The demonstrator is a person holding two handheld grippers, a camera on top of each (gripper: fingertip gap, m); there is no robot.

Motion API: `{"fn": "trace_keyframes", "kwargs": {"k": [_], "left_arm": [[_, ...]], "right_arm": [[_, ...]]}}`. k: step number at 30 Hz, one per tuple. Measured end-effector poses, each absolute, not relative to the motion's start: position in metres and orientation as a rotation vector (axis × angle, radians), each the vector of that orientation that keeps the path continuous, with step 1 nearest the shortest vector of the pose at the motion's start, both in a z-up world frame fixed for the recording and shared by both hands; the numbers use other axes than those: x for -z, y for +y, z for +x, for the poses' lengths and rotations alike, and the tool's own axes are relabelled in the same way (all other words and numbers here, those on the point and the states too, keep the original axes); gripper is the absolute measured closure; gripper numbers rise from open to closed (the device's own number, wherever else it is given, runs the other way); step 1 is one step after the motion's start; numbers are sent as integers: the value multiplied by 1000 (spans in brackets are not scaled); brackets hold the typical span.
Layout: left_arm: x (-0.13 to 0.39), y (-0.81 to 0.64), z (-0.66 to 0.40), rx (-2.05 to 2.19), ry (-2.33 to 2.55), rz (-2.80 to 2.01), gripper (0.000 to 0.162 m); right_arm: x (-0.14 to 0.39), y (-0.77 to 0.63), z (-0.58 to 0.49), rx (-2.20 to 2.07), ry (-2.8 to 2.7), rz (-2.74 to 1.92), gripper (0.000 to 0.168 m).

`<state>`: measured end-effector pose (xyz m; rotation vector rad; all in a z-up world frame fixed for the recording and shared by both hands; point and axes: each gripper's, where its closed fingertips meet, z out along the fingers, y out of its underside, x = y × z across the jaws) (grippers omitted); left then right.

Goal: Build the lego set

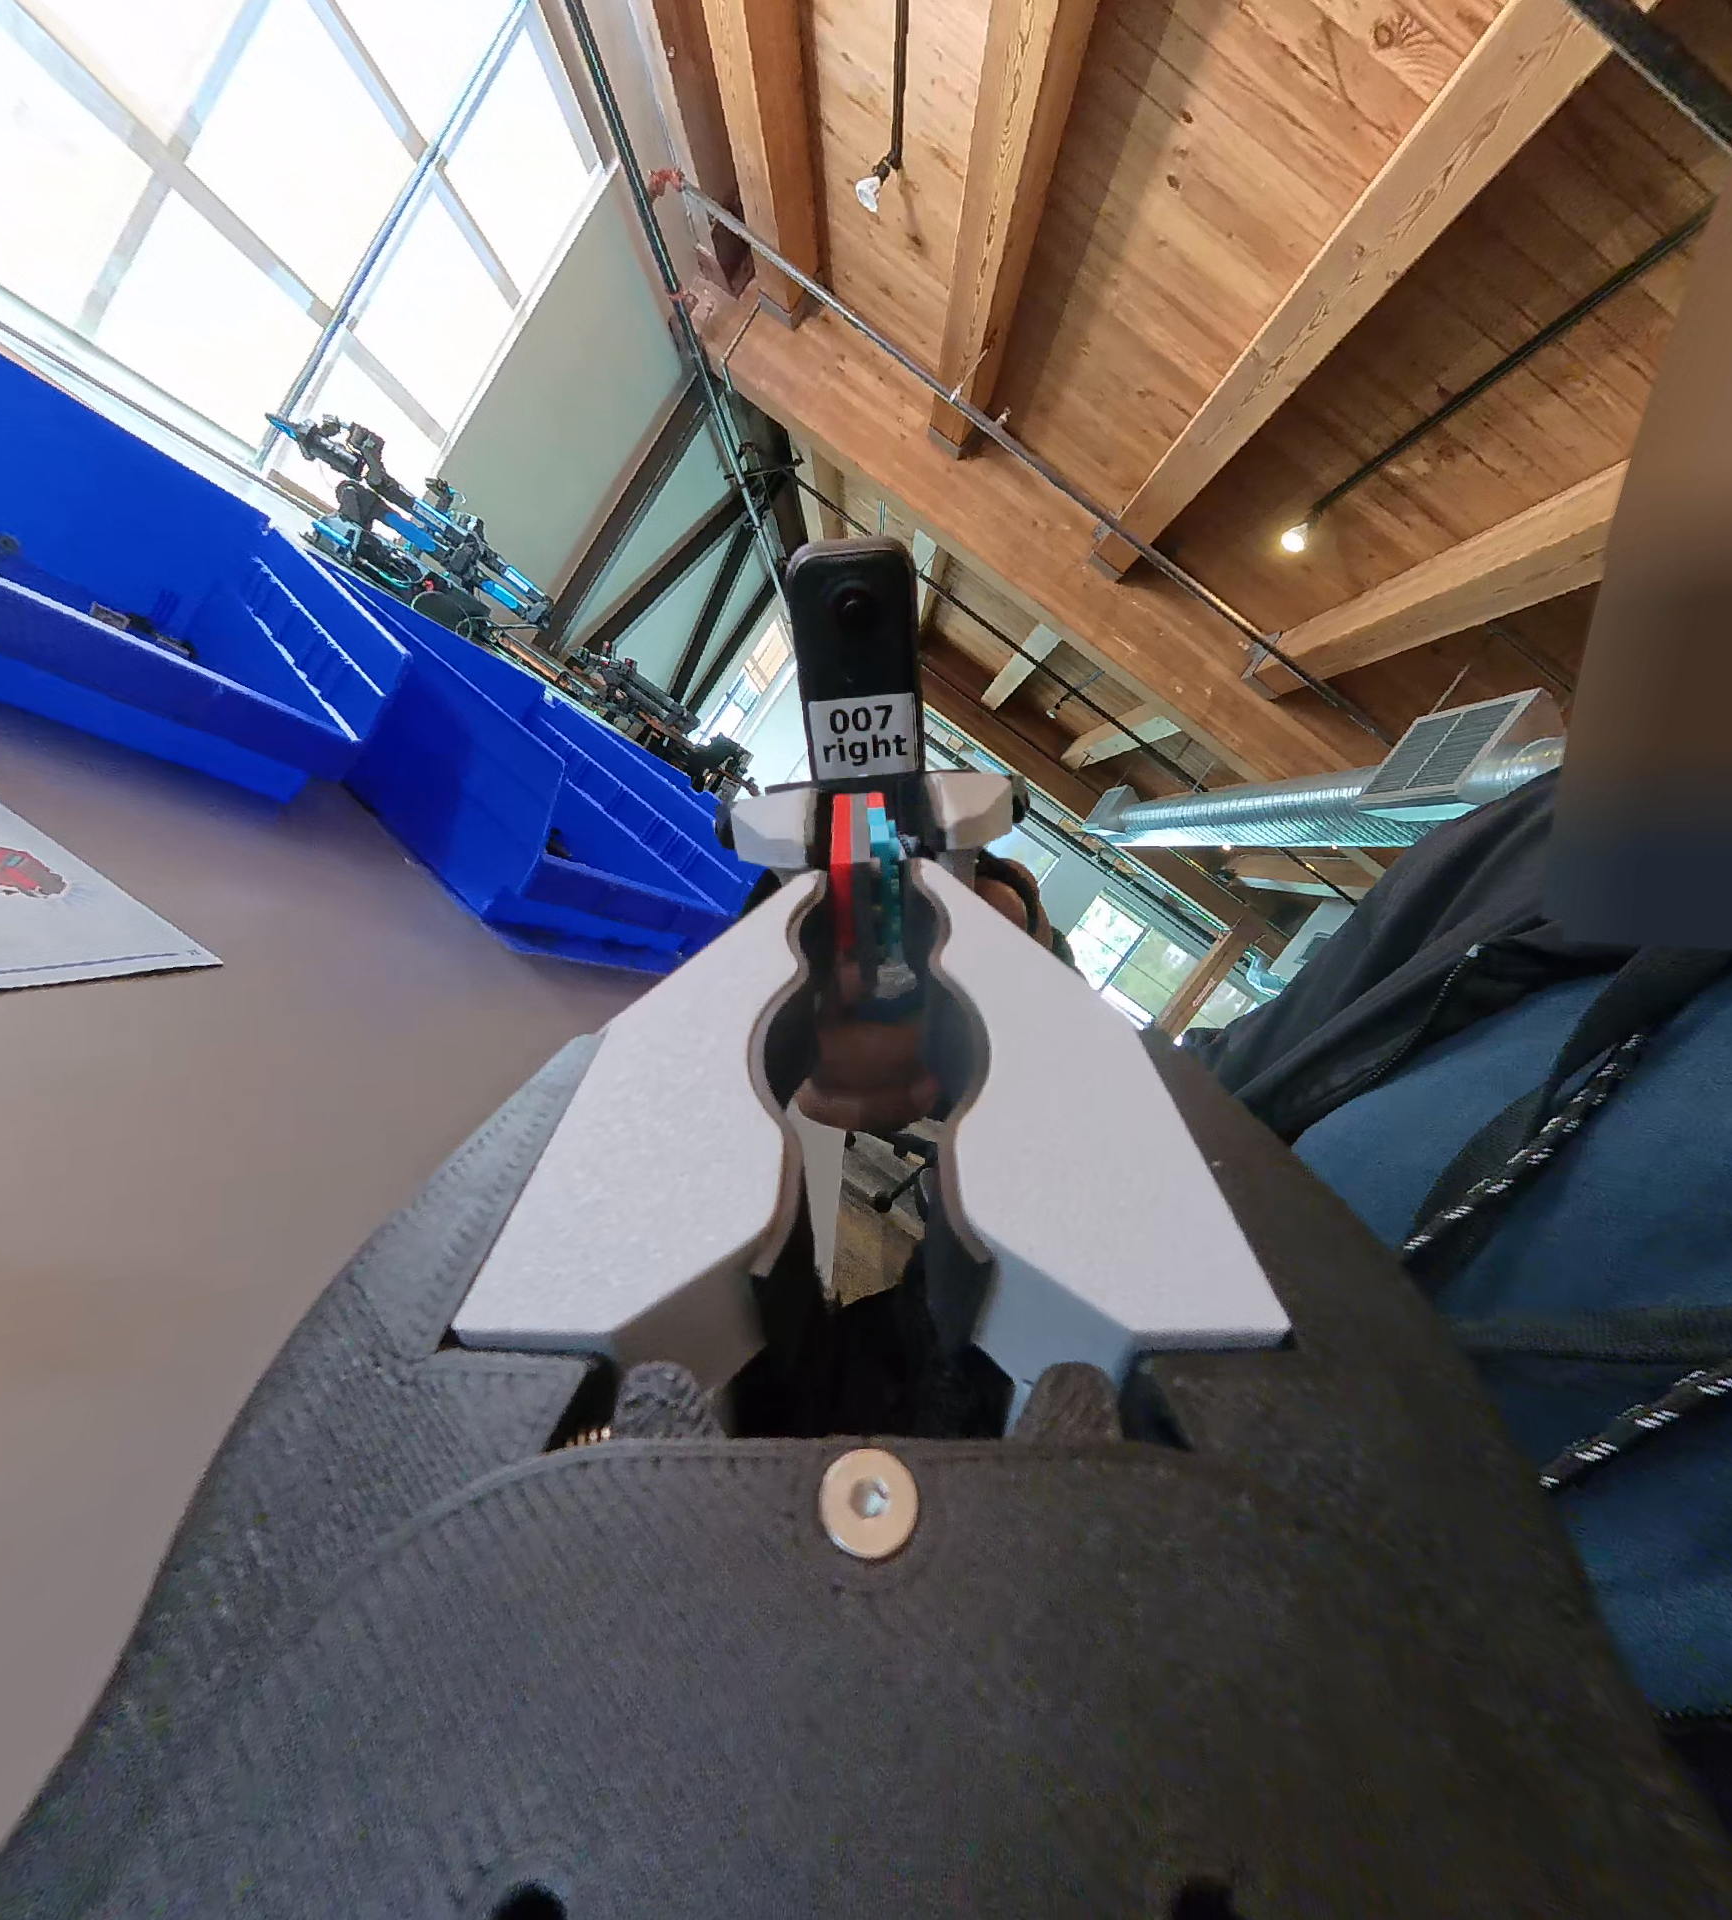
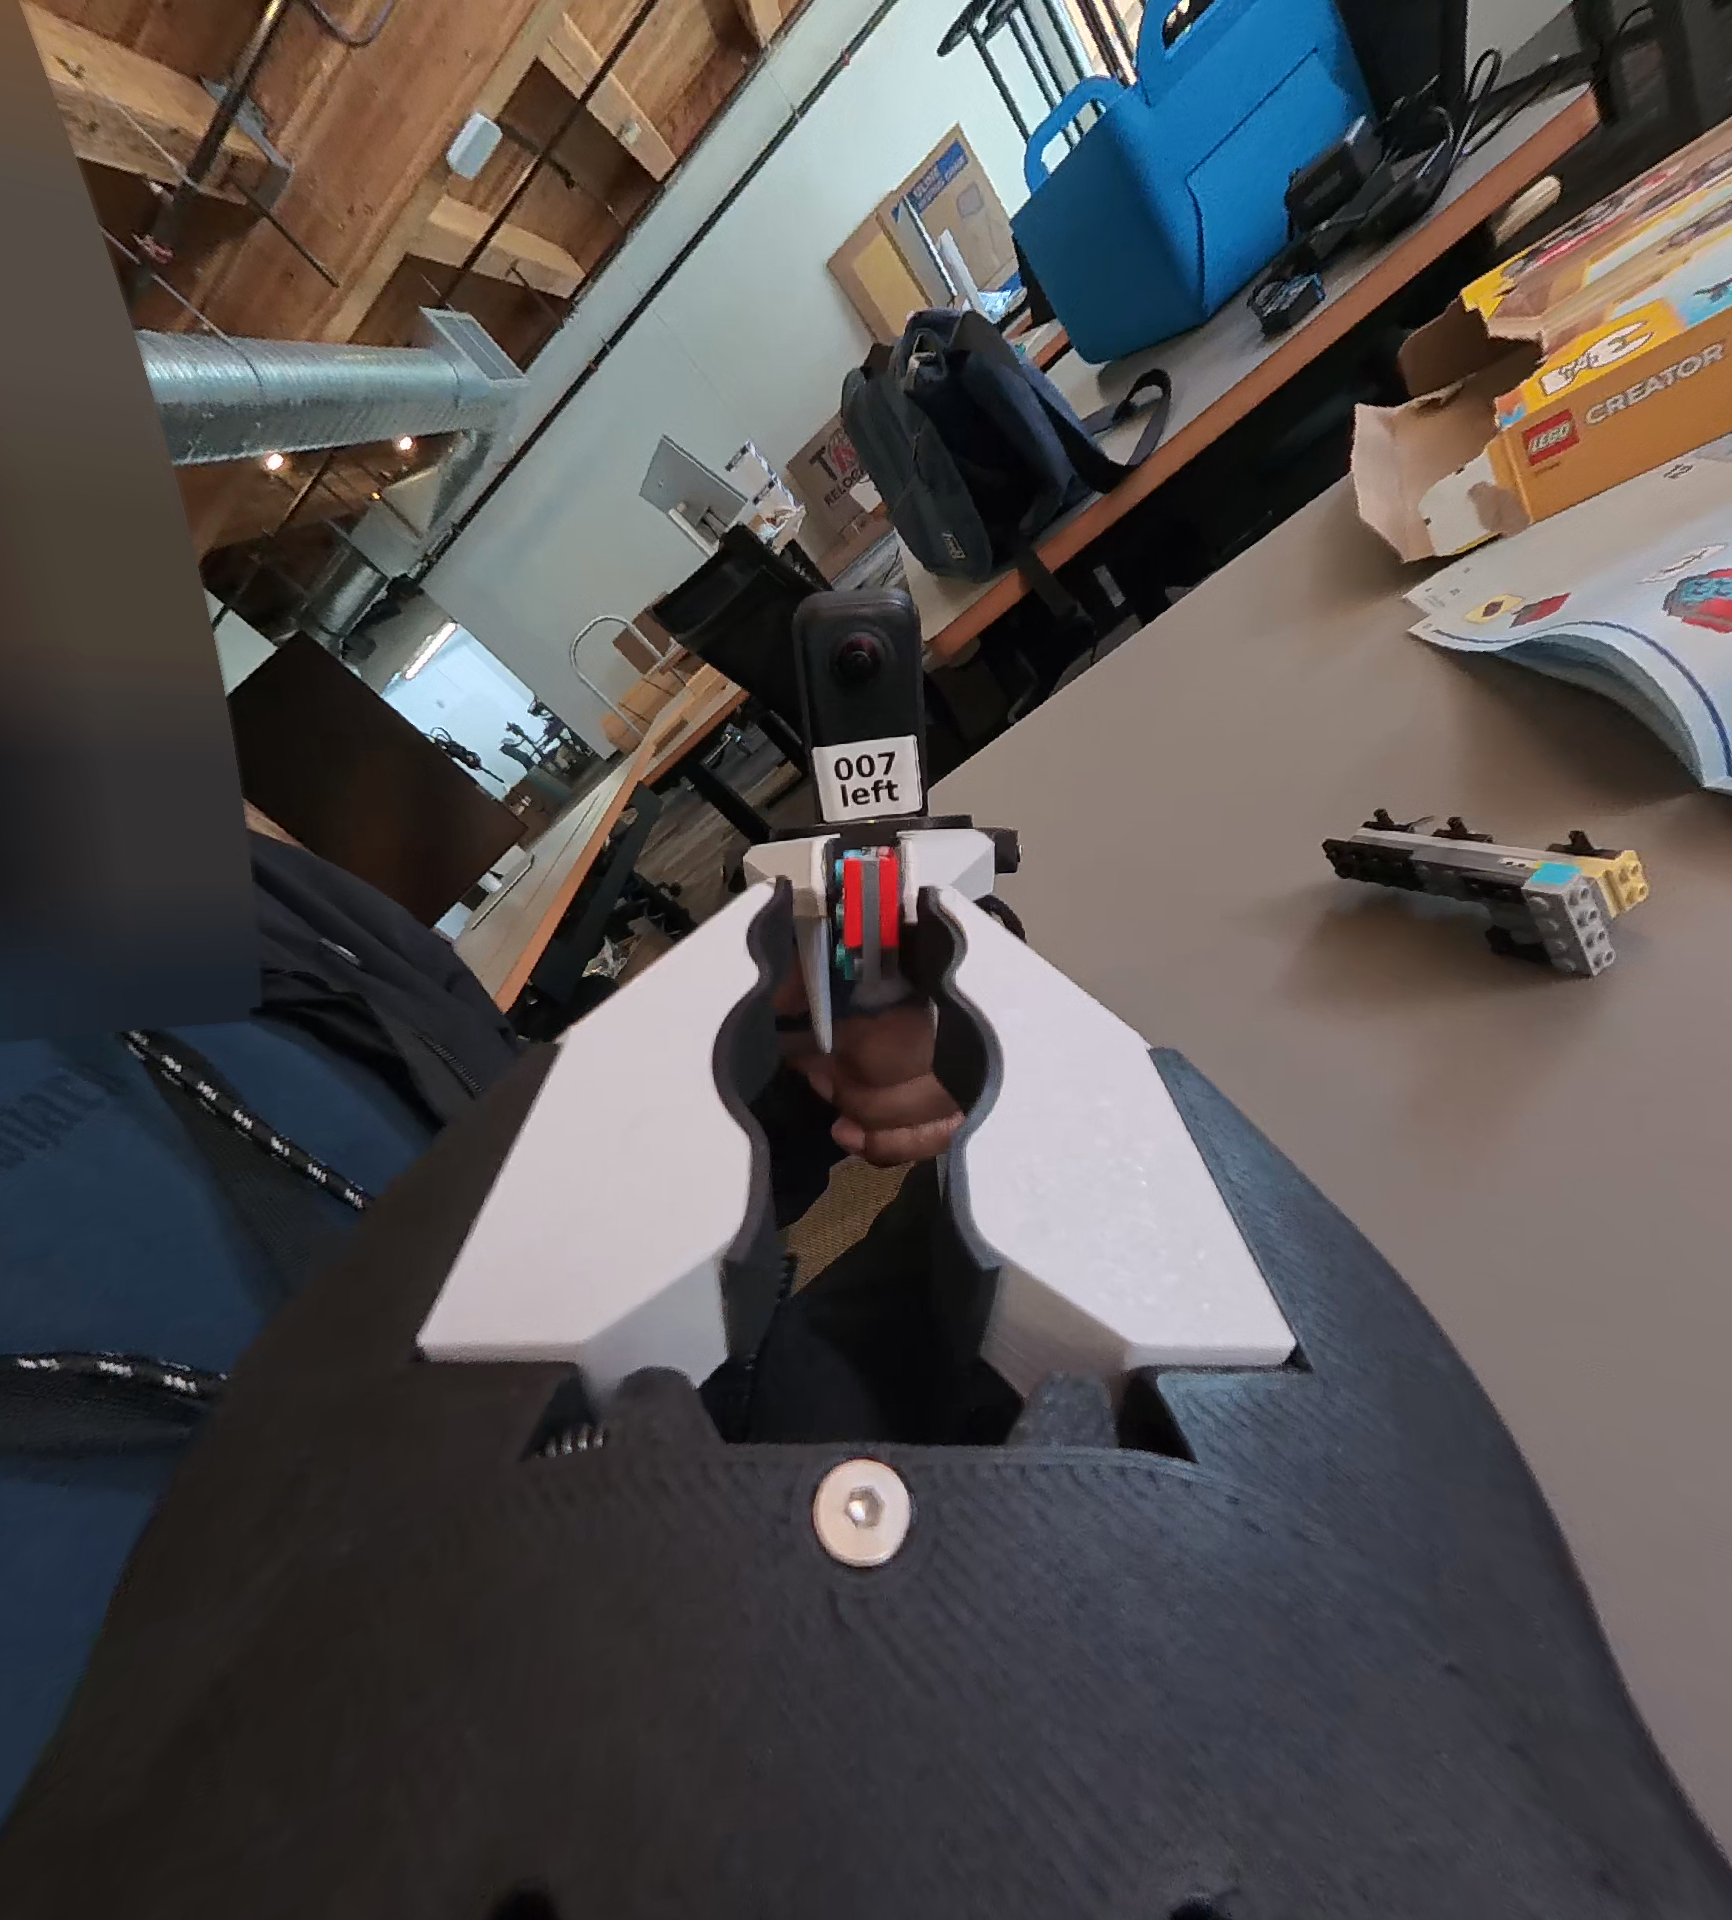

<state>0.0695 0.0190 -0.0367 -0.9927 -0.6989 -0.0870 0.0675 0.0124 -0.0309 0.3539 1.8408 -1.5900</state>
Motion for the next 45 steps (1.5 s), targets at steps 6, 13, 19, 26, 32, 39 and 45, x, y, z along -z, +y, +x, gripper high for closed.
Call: {"fn": "trace_keyframes", "kwargs": {"k": [6, 13, 19, 26, 32, 39, 45], "left_arm": [[38, 23, 72, 81, -682, -1024, 150], [36, 27, 75, 100, -662, -1021, 150], [35, 26, 75, 99, -663, -1009, 150], [34, 19, 72, 73, -676, -994, 152], [36, 20, 72, 74, -679, -1004, 151], [39, 19, 70, 103, -701, -996, 151], [44, 9, 61, 174, -783, -917, 151]], "right_arm": [[31, 12, 69, 1599, 1843, 334, 158], [29, 15, 72, 1610, 1854, 310, 157], [29, 15, 71, 1620, 1860, 315, 158], [33, 12, 70, 1599, 1821, 358, 146], [33, 14, 70, 1609, 1821, 347, 159], [36, 13, 67, 1609, 1808, 373, 159], [44, 14, 54, 1692, 1904, 339, 135]]}}
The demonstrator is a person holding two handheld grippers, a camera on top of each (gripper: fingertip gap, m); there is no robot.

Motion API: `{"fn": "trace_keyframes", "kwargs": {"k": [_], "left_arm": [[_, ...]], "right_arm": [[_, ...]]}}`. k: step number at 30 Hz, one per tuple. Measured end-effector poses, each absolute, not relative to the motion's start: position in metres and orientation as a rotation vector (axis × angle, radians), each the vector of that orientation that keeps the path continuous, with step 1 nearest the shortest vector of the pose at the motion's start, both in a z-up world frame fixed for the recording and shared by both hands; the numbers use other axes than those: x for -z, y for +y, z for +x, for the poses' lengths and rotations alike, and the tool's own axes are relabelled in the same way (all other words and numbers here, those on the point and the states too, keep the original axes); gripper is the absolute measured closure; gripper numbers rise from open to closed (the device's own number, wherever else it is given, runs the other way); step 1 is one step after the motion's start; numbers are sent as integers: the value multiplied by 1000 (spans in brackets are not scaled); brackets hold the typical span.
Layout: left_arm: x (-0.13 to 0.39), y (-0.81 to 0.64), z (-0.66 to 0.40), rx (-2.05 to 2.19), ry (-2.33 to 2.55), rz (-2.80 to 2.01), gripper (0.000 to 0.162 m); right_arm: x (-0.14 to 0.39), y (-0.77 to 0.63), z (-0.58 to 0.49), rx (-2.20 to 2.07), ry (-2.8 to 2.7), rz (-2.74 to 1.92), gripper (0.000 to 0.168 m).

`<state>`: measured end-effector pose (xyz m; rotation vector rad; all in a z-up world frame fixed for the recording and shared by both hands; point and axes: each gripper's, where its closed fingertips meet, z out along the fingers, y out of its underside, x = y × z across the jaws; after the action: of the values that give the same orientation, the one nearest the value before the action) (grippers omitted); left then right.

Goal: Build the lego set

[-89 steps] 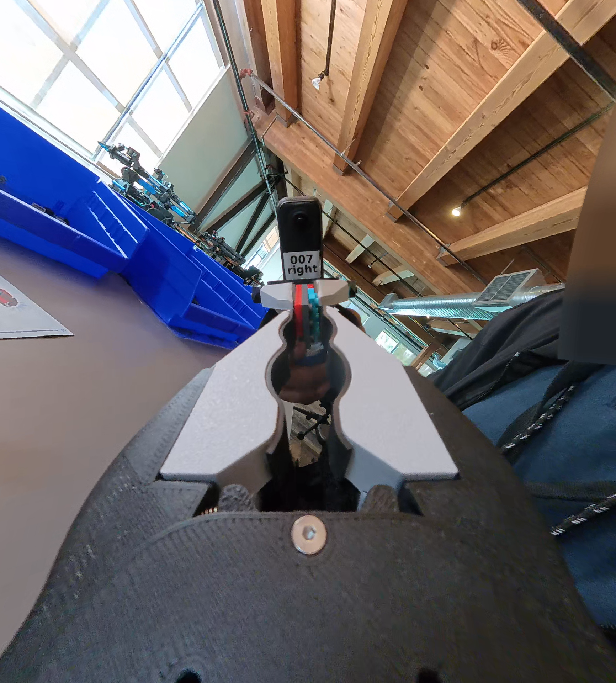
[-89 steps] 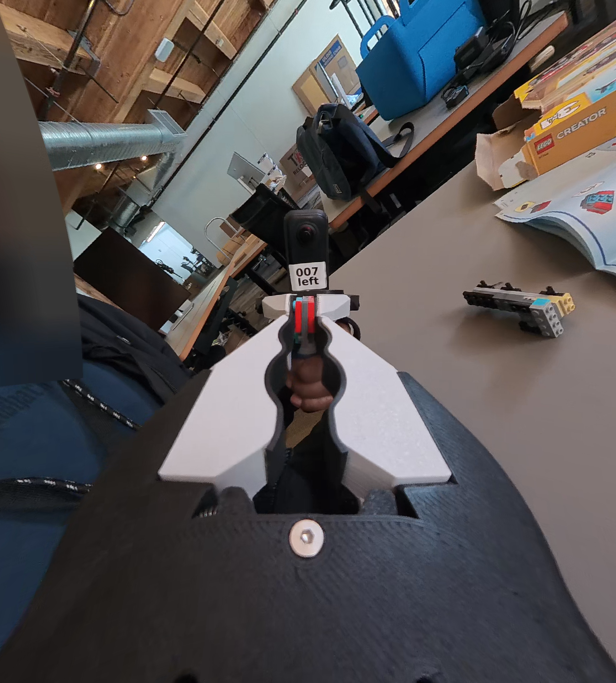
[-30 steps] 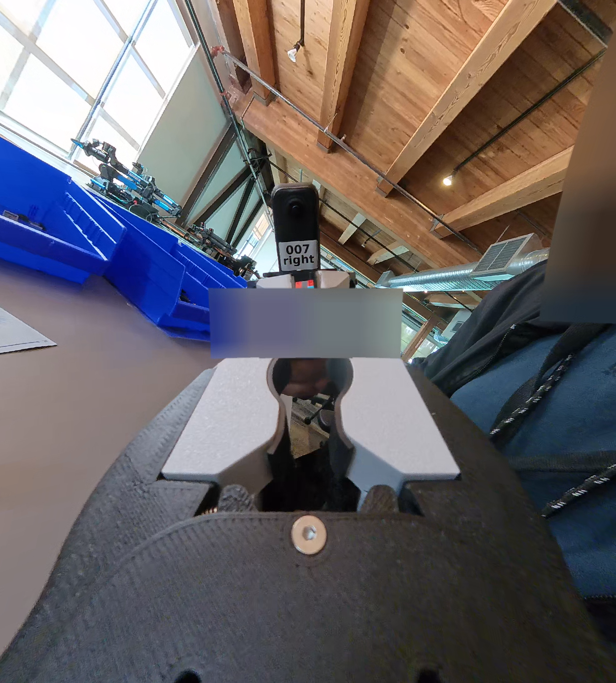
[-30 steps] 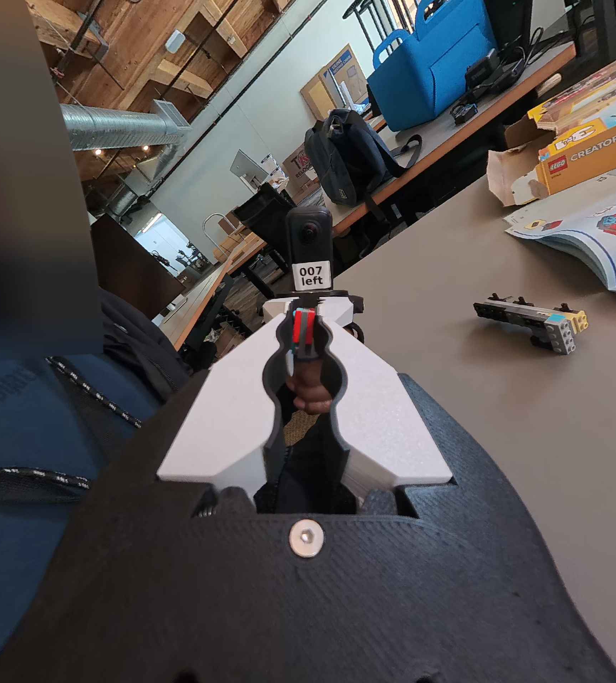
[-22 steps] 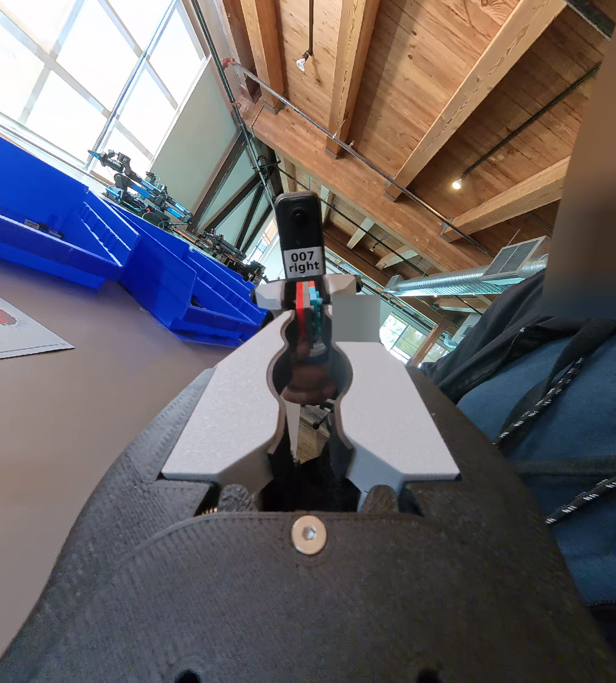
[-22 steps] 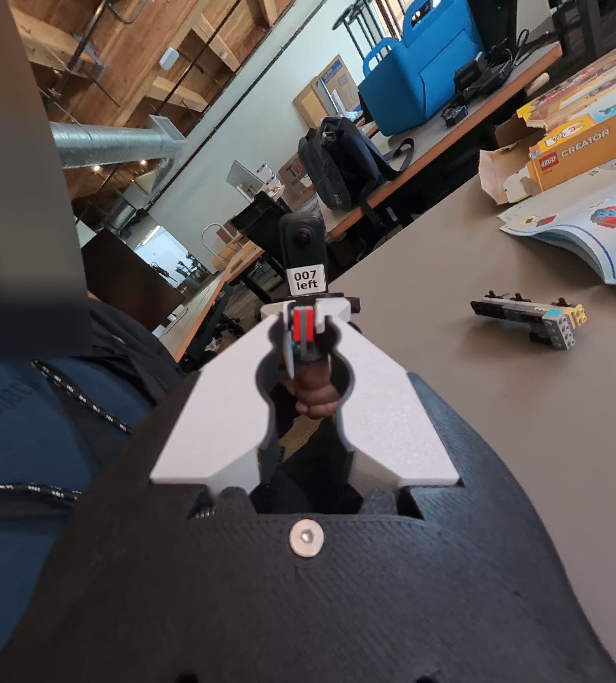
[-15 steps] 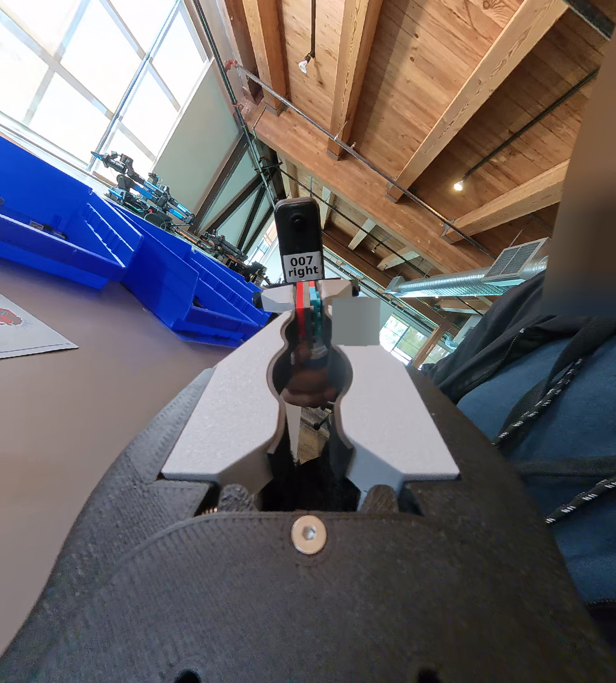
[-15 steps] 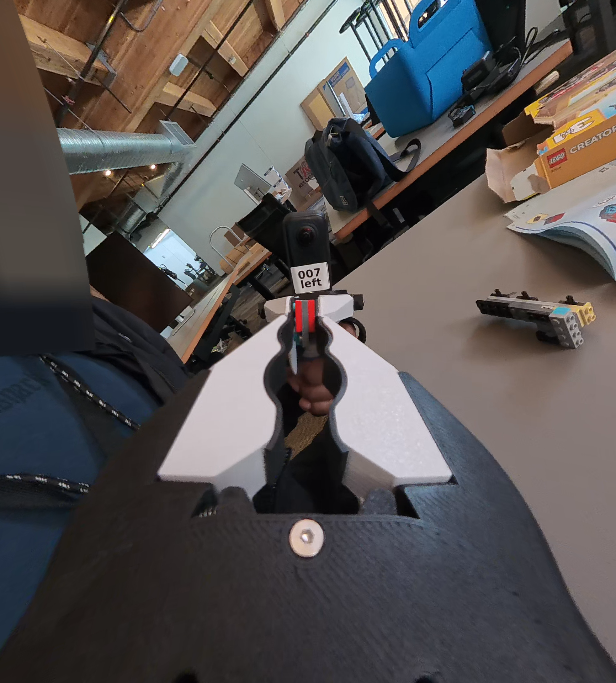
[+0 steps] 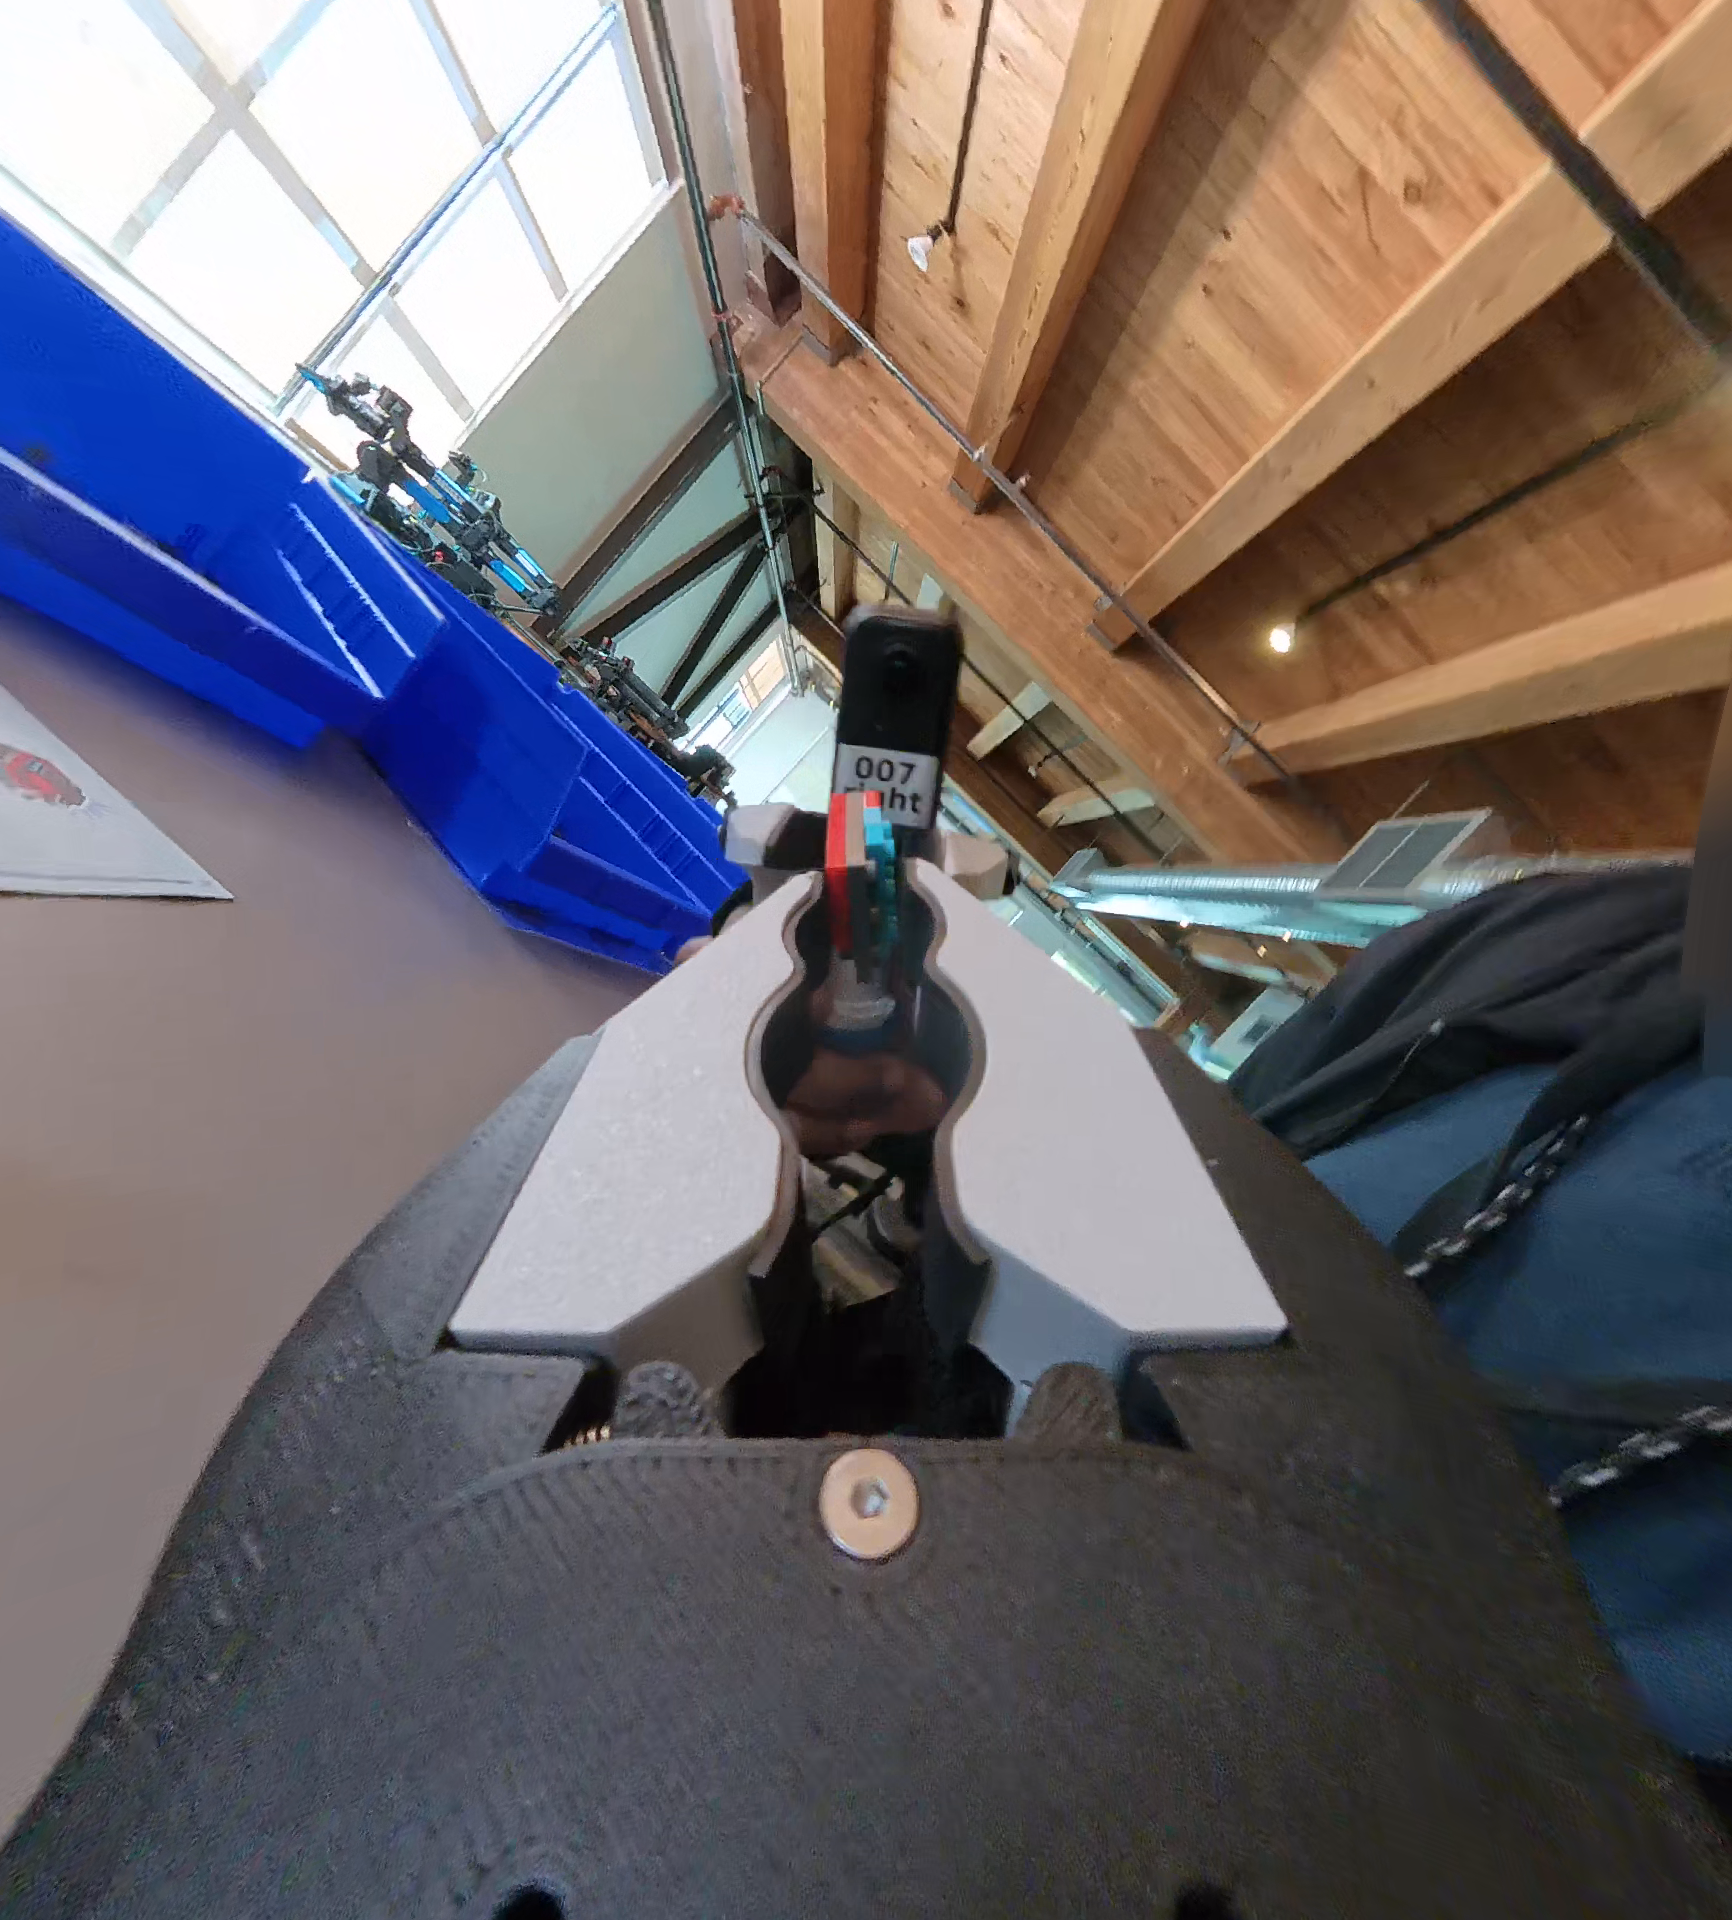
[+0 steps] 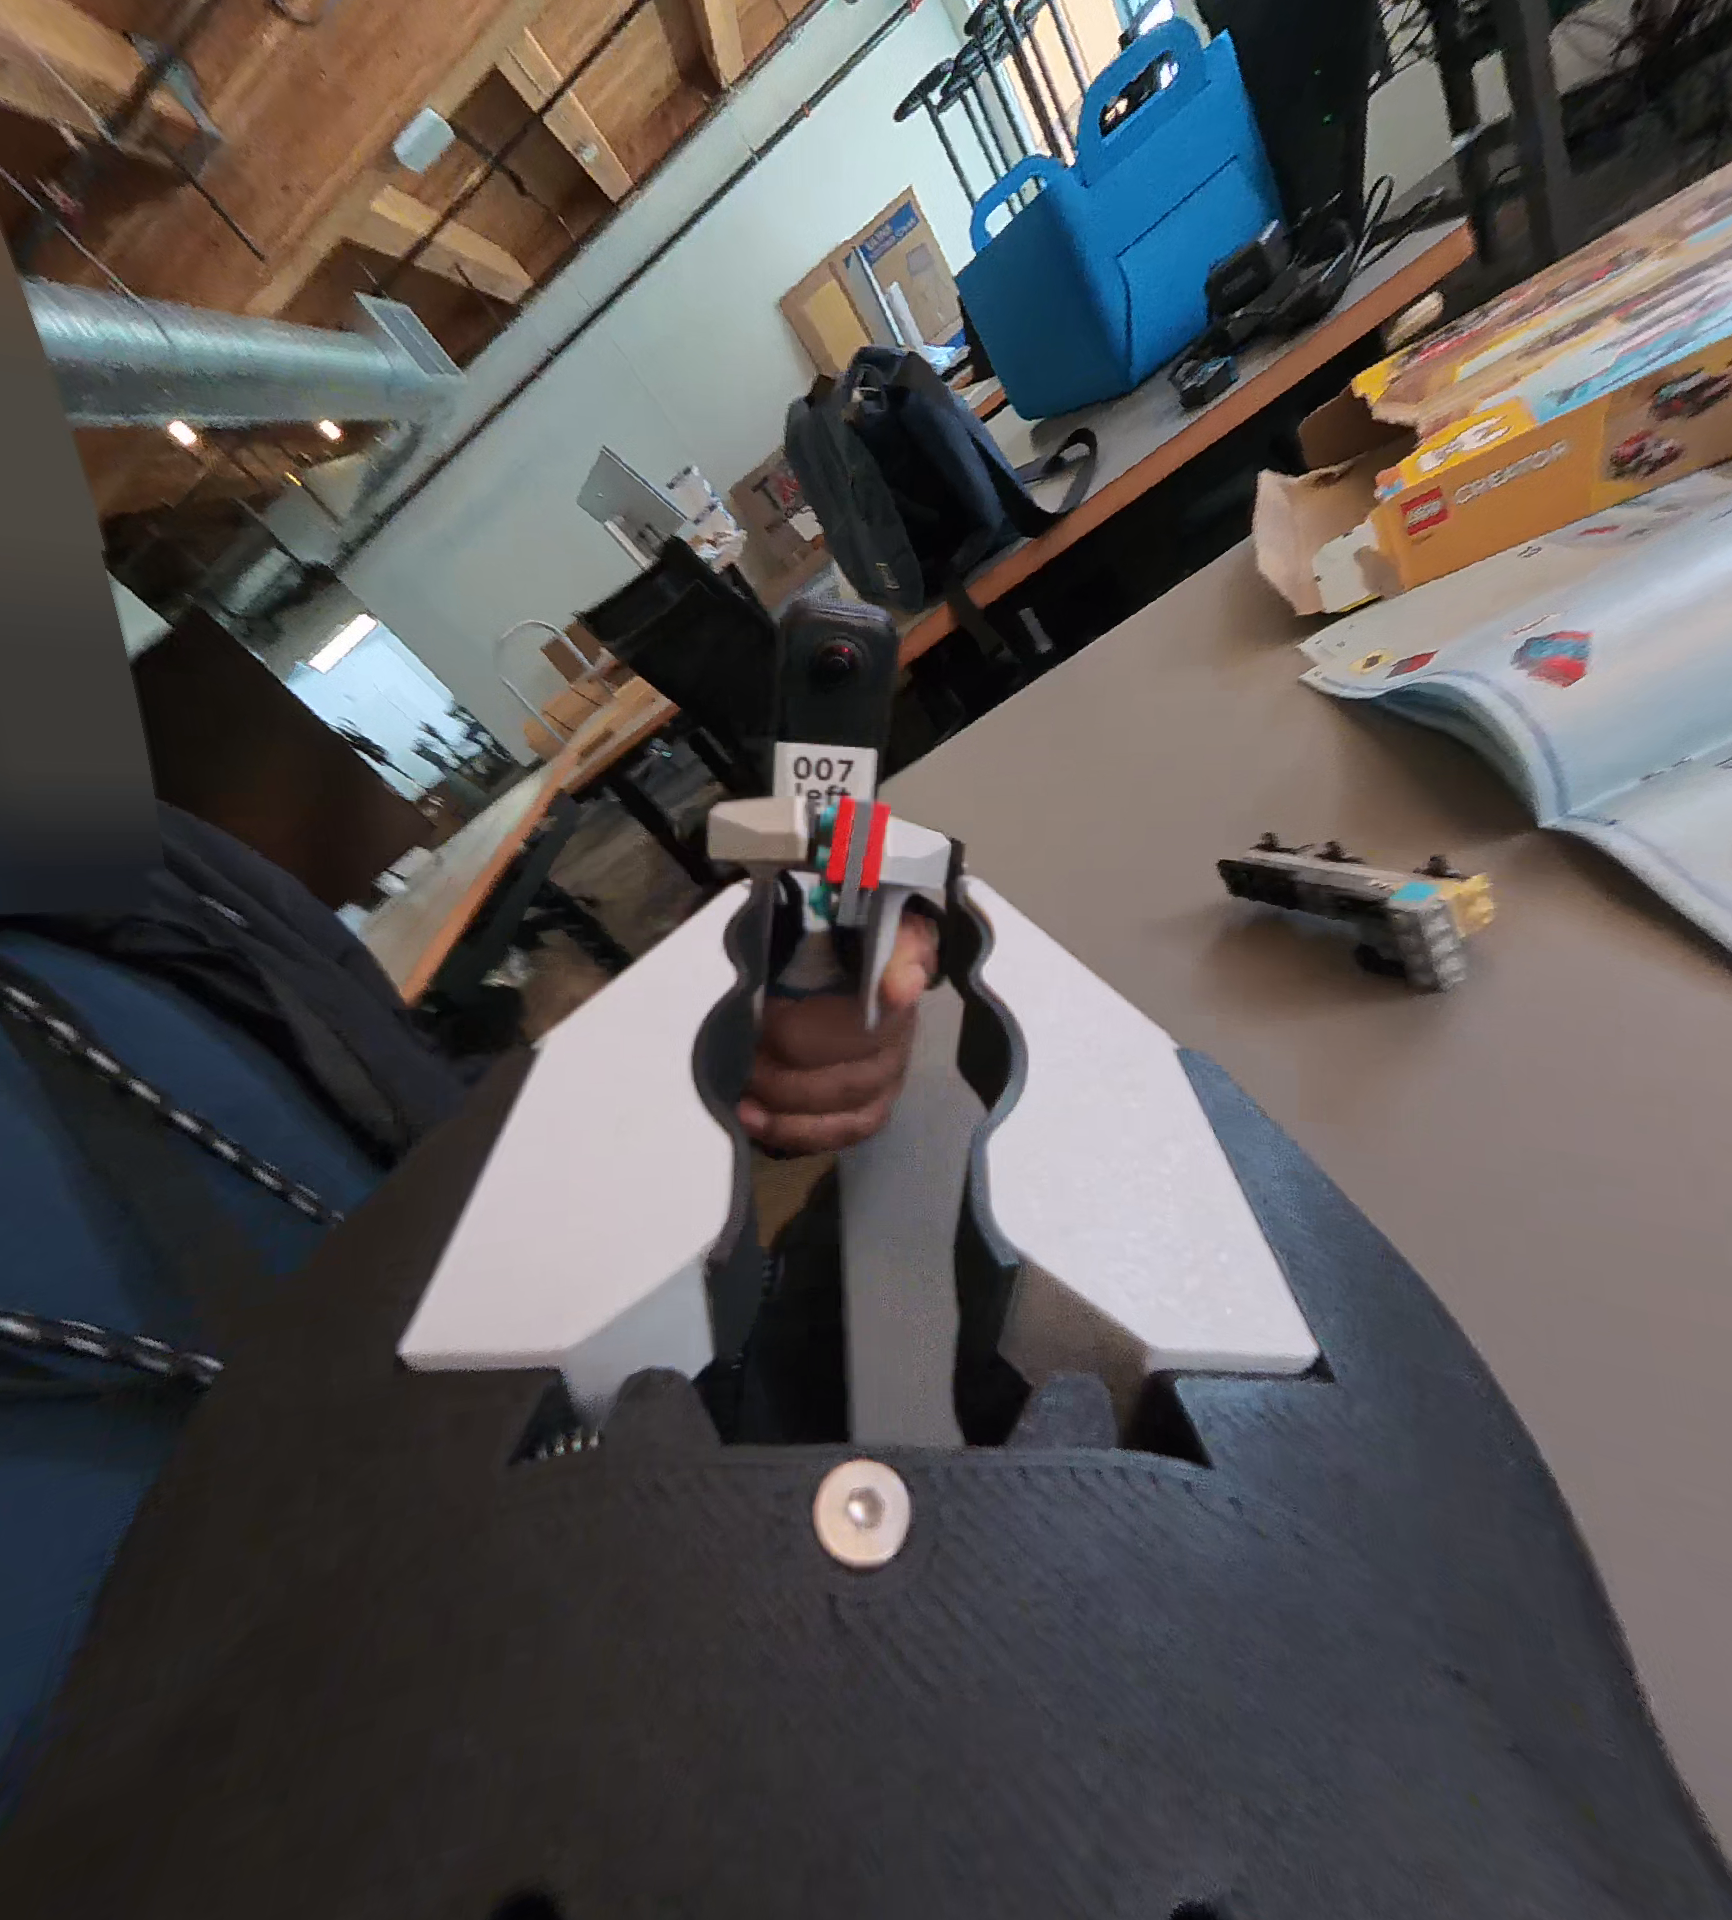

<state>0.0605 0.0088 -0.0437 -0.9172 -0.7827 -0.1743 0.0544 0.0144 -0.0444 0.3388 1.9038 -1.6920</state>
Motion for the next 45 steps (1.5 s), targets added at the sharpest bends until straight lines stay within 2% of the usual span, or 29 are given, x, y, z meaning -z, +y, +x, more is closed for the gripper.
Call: {"fn": "trace_keyframes", "kwargs": {"k": [3, 8, 13, 18, 24, 28, 31, 34, 42, 45], "left_arm": [[52, -5, 51, 260, -893, -832, 151], [70, -7, 51, 399, -1007, -841, 151], [79, 13, 61, 543, -1019, -890, 150], [76, 22, 69, 590, -993, -919, 151], [74, 23, 70, 611, -977, -903, 150], [72, 21, 67, 605, -984, -872, 149], [75, 17, 59, 595, -1028, -827, 135], [74, 15, 55, 606, -1037, -772, 129], [71, 19, 49, 621, -1048, -681, 132], [70, 20, 50, 605, -1038, -683, 143]], "right_arm": [[53, 22, 38, 1824, 2154, 200, 129], [78, 27, 31, 1856, 2630, -325, 121], [80, 14, 52, 1814, 2563, -612, 117], [81, 13, 68, 1712, 2504, -773, 121], [80, 14, 72, 1712, 2487, -767, 142], [77, 13, 69, 1766, 2484, -684, 142], [71, 12, 59, 1872, 2498, -551, 142], [67, 11, 46, 1999, 2539, -426, 142], [70, 8, 45, 2120, 2649, -359, 143], [69, 6, 46, 2131, 2650, -321, 143]]}}
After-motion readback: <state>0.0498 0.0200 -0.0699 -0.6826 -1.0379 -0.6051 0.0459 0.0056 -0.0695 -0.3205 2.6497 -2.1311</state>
